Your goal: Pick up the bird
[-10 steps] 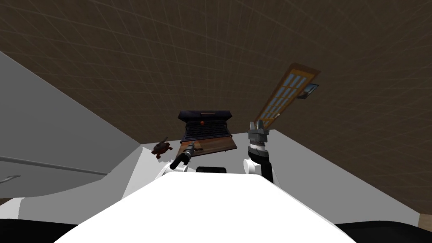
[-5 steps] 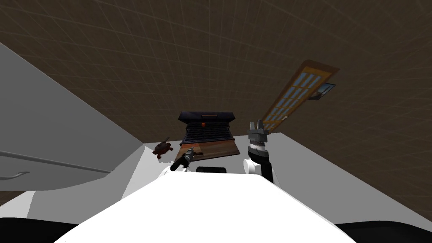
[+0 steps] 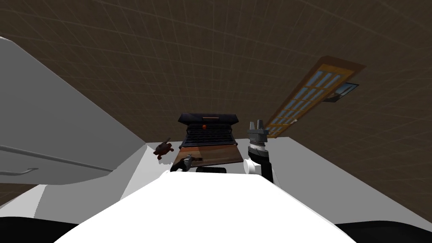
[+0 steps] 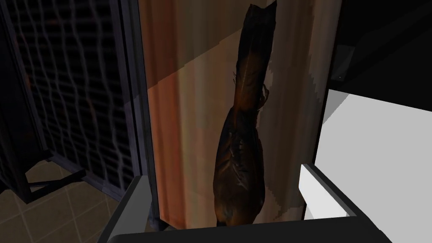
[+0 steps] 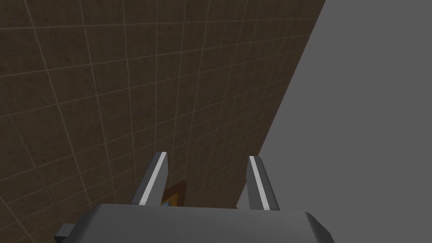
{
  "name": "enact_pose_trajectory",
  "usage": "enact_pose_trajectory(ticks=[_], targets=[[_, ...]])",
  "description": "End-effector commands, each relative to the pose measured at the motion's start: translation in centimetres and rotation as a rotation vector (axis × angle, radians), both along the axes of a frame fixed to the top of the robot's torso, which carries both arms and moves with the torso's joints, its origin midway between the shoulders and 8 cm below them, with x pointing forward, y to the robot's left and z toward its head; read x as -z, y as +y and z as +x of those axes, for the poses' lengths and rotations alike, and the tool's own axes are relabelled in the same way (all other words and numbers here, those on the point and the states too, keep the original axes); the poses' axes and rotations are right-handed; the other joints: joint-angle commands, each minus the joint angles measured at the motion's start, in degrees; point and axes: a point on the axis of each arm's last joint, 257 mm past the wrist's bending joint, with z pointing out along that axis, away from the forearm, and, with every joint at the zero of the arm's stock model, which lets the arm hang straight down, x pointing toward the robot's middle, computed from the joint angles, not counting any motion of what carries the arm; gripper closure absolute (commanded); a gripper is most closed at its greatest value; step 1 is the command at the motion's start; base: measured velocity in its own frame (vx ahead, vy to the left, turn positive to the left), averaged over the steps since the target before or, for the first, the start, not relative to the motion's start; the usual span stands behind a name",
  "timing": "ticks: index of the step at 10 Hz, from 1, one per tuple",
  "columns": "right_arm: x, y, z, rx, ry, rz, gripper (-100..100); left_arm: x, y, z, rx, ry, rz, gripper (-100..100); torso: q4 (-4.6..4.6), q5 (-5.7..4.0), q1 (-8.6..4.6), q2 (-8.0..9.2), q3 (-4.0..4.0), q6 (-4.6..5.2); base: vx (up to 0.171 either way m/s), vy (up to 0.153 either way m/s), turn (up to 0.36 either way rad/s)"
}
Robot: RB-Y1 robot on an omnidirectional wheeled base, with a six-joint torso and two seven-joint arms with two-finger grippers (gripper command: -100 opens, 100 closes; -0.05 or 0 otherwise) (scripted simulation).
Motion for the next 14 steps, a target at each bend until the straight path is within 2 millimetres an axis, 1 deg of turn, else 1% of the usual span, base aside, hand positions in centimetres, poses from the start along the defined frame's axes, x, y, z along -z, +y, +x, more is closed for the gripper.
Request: enact_pose_trajectory(ticks=[1,4,6,7,8,9,12,13,14], targets=[[0.0,0.0,0.0,0.0,0.0,0.0,0,0.4,0.0,-1.2,-0.012,0.038,-0.006,-100,0.0,0.0,0.0,0.0,0.0,0.0,0.145,0.006,0.039],[0.0,0.0,0.0,0.0,0.0,0.0,0,3.6,0.5,-6.0,-0.058,0.183,-0.027,-100,0.01,0.01,0.05,0.04,0.02,0.01,0.175,0.003,0.07],[0.0,0.0,0.0,0.0,0.0,0.0,0,5.3,0.6,-8.7,-0.08,0.255,-0.035,-100,-0.04,0.03,0.13,-0.15,-0.1,0.02,0.202,0.012,0.027],[0.0,0.0,0.0,0.0,0.0,0.0,0,4.6,0.8,-7.7,-0.073,0.229,-0.033,-100,-0.02,0.02,0.08,-0.06,-0.05,0.02,0.076,-0.005,0.007],[0.0,0.0,0.0,0.0,0.0,0.0,0,4.7,0.8,-7.9,-0.074,0.235,-0.033,0,0.04,0.01,0.05,0.26,0.12,0.03,0.015,0.0,0.0],[0.0,0.0,0.0,0.0,0.0,0.0,0,5.3,0.8,-7.6,-0.073,0.231,-0.032,-100,0.1,0.01,0.06,0.5,0.27,0.03,0.007,-0.004,0.009],[0.0,0.0,0.0,0.0,0.0,0.0,0,6.4,1.0,-7.1,-0.072,0.224,-0.029,-100,0.14,0.01,0.04,0.68,0.38,0.03,-0.002,-0.008,0.009],[0.0,0.0,0.0,0.0,0.0,0.0,0,6.3,0.9,-7.3,-0.072,0.226,-0.03,-100,0.14,0.01,0.04,0.69,0.38,0.03,0.0,0.0,0.0],[0.0,0.0,0.0,0.0,0.0,0.0,0,6.3,0.9,-7.2,-0.072,0.225,-0.03,100,0.14,0.01,0.05,0.69,0.38,0.03,0.0,0.0,0.0]])
